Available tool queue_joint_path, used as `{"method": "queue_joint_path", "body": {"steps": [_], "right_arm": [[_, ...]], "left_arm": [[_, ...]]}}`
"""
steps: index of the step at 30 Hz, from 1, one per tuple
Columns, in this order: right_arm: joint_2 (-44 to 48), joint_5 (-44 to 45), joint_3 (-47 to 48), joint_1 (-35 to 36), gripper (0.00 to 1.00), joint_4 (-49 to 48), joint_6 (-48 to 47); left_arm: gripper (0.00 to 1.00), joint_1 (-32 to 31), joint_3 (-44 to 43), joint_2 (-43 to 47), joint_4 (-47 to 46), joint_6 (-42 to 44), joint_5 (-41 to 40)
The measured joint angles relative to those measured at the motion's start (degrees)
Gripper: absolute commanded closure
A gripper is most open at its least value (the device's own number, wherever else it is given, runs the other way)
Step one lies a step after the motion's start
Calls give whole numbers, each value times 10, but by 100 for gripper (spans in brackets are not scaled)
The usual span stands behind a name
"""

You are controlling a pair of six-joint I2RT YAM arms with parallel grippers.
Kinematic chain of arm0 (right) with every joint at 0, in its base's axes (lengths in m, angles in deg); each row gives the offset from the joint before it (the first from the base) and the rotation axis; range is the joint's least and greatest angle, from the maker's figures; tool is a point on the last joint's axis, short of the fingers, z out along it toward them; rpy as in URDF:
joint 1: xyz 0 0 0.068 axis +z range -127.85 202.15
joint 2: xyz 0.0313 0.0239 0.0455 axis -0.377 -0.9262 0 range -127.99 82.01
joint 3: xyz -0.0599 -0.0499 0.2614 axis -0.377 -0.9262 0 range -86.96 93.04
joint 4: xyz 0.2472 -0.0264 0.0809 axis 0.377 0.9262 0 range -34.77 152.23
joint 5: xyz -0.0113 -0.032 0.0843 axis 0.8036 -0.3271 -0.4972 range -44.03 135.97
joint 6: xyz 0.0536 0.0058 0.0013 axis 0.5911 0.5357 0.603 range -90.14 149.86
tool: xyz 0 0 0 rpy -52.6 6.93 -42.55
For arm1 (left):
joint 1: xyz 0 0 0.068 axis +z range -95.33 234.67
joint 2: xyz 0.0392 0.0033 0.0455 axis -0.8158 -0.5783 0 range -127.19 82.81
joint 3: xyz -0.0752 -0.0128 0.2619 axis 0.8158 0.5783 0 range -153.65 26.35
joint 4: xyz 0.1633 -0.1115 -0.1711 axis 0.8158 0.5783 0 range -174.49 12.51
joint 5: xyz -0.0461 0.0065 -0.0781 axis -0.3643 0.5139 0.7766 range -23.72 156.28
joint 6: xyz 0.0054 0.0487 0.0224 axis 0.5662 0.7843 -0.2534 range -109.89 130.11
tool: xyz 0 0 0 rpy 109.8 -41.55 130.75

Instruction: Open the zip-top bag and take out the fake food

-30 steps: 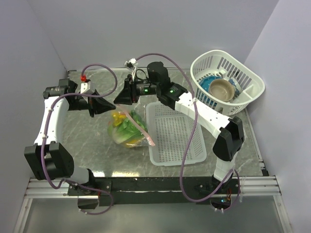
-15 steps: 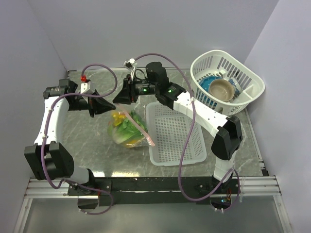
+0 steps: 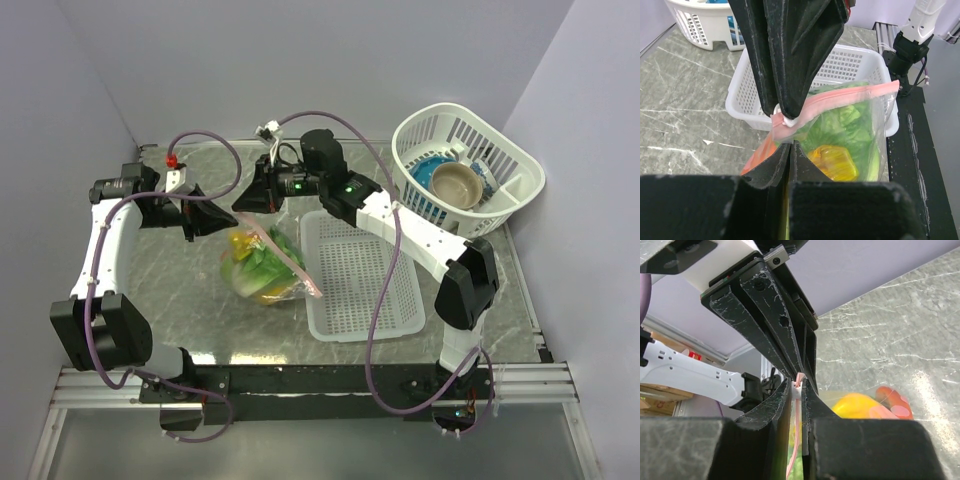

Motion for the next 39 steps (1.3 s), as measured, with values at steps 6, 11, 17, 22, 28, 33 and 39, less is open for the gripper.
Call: {"method": "queue_joint_path", "body": {"steps": [6,11,17,22,28,33,39], "right_arm": [[5,14,-30,0,98,-12,-11],[36,42,-90,0,98,-10,-36],[77,57,-139,0,99,-11,-48],[107,63,-149,-1,100,-2,-50],[119,50,-147,-1,100,6,-42],[108,25,-118,-1,100,23,-29],[78,-6,-49,-1,100,56,-29]], "left_arm": [[95,0,0,0,2,-2,-2],[95,1,0,0,12,-6,-6],[94,0,0,0,19,-7,-6],[85,0,0,0,19,-10,-3],[1,3,-1,-3,11,-21,1],[1,6,-15,-12,11,-41,0],[1,12,-103,-16,-3,-78,1]]}}
